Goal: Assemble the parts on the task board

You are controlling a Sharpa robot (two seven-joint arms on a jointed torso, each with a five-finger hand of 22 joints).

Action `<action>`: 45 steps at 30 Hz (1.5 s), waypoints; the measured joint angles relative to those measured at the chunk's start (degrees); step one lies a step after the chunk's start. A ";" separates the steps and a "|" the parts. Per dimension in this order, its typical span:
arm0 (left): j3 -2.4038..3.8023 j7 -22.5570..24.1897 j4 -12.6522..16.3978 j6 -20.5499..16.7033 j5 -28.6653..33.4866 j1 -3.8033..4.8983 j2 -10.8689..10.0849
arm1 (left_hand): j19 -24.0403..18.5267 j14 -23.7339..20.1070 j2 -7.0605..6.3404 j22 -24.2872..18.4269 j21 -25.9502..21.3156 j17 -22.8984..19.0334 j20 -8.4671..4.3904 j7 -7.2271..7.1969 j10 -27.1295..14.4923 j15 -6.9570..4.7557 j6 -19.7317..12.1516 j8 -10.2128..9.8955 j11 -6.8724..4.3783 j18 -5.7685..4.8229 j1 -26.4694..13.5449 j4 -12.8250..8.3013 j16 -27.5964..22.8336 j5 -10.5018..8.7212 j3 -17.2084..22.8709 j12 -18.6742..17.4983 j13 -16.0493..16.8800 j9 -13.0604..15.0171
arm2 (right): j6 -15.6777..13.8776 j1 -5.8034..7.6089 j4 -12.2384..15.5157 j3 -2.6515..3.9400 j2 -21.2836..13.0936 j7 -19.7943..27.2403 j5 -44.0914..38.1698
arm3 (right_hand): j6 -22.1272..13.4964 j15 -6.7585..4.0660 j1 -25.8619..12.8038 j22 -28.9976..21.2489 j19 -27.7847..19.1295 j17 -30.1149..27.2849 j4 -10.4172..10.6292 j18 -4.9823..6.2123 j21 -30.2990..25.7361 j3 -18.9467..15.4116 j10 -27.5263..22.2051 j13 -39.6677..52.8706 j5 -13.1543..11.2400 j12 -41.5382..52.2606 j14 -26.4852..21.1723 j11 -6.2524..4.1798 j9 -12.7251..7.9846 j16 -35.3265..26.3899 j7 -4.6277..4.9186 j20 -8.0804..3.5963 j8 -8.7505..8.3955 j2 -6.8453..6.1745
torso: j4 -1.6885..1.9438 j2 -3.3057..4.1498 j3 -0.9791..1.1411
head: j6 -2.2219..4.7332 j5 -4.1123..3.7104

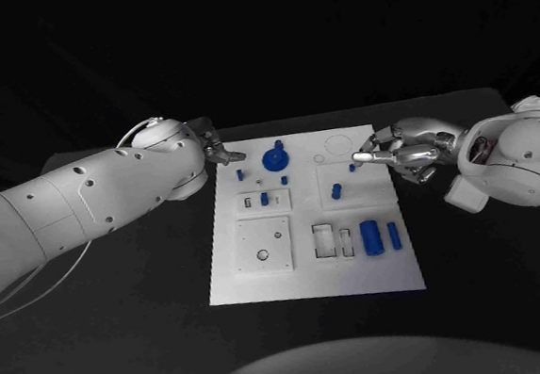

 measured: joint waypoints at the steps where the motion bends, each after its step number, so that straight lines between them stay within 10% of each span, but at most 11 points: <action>1: 0.00 0.10 -0.08 0.11 0.08 -0.10 0.13 | 0.00 0.00 0.00 0.00 0.00 0.00 0.00 0.00 0.00 0.00 0.00 0.00 0.00 0.00 0.00 0.00 0.00 0.00 0.00 0.00 0.00 0.00 | 0.01 0.00 -0.02 0.01 0.03 0.00 0.00 | 0.00 0.00 0.00 0.00 0.00 0.00 0.00 0.00 0.00 0.00 0.00 0.00 0.00 0.00 0.00 0.00 0.00 0.00 0.00 0.00 0.00 0.00 | 0.00 -0.01 0.00 | 0.00 0.00; 45: -0.03 1.23 -2.00 2.39 0.35 -1.91 1.50 | 0.00 0.00 1.03 -0.02 0.00 -0.01 0.00 0.00 0.00 0.00 -0.43 -0.01 0.00 0.01 1.03 -0.32 0.00 0.98 0.65 0.00 0.00 0.56 | 0.21 0.00 -0.31 -0.01 0.29 -0.08 0.05 | 0.39 0.00 -0.53 -0.03 -0.01 0.03 0.00 0.00 -0.01 0.00 0.00 -0.31 0.00 0.10 0.01 0.00 -0.03 0.00 0.01 0.00 0.00 -0.08 | 0.04 0.02 -0.03 | 0.00 -0.41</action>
